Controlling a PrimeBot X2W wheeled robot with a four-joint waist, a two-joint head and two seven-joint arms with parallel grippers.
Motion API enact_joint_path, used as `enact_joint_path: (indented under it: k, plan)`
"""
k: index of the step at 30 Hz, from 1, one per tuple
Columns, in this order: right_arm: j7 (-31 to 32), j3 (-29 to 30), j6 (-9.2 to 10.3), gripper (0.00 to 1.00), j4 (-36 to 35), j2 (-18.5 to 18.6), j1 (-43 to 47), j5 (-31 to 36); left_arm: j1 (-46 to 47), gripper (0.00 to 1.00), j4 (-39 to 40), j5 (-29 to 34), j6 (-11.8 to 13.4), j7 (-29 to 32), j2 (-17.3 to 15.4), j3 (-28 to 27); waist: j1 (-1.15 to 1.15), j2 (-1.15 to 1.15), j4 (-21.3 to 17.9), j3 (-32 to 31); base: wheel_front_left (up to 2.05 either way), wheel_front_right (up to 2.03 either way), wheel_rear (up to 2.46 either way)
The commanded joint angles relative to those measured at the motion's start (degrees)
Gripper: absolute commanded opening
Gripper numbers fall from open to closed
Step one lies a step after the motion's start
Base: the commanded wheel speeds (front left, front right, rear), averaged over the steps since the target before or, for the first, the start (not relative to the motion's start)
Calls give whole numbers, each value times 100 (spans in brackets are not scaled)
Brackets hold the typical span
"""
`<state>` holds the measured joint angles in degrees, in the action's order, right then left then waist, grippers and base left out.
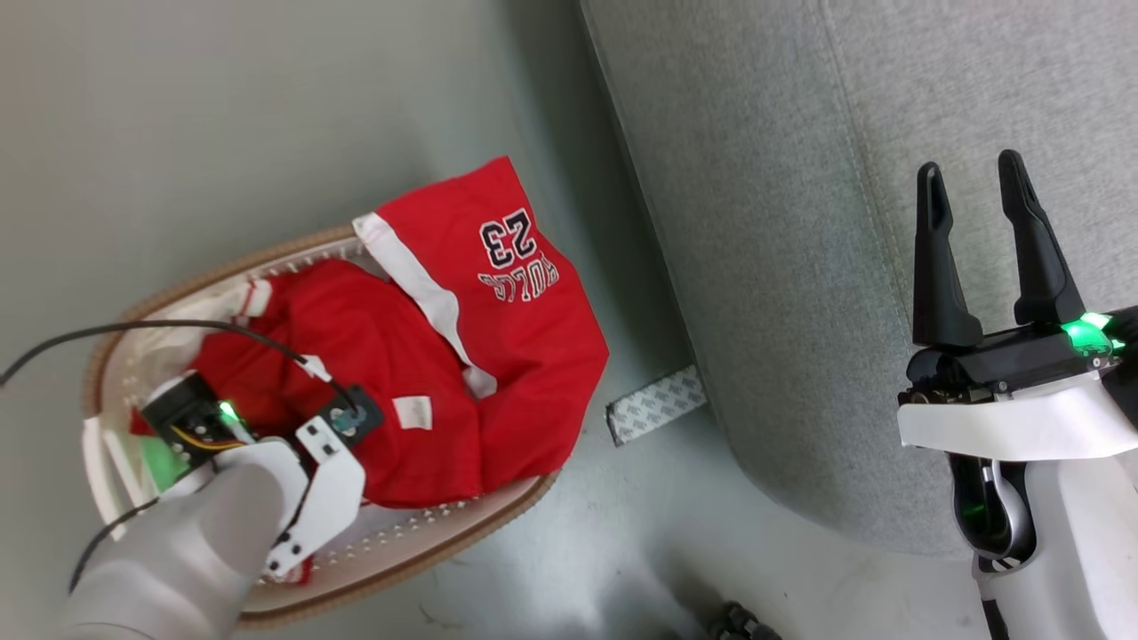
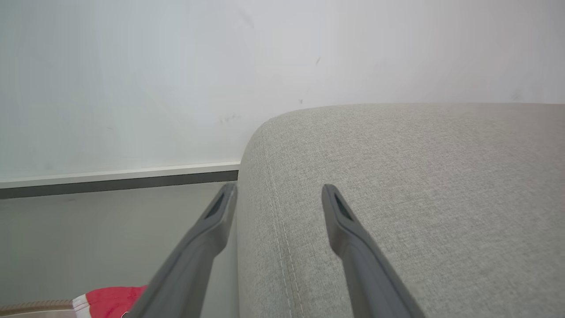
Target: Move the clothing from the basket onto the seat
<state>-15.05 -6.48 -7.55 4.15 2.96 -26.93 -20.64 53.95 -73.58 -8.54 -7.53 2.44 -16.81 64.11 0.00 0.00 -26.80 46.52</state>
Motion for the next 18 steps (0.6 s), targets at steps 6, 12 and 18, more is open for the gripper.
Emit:
enact_joint_path:
  k: [6,12,18]
  plan:
    - [-18,121,12,100,62,-4,83,253,-176,0,84,-418,12,-288,221,62,0,0,291,-618,0,0,0]
    - [-18,209,12,100,121,49,234,455,-397,0,104,-801,12,-804,515,-138,0,0,596,-1277,0,0,0]
    - [-18,245,12,100,206,181,417,517,-634,0,100,-1026,48,-1283,772,-285,0,0,883,-1849,0,0,0]
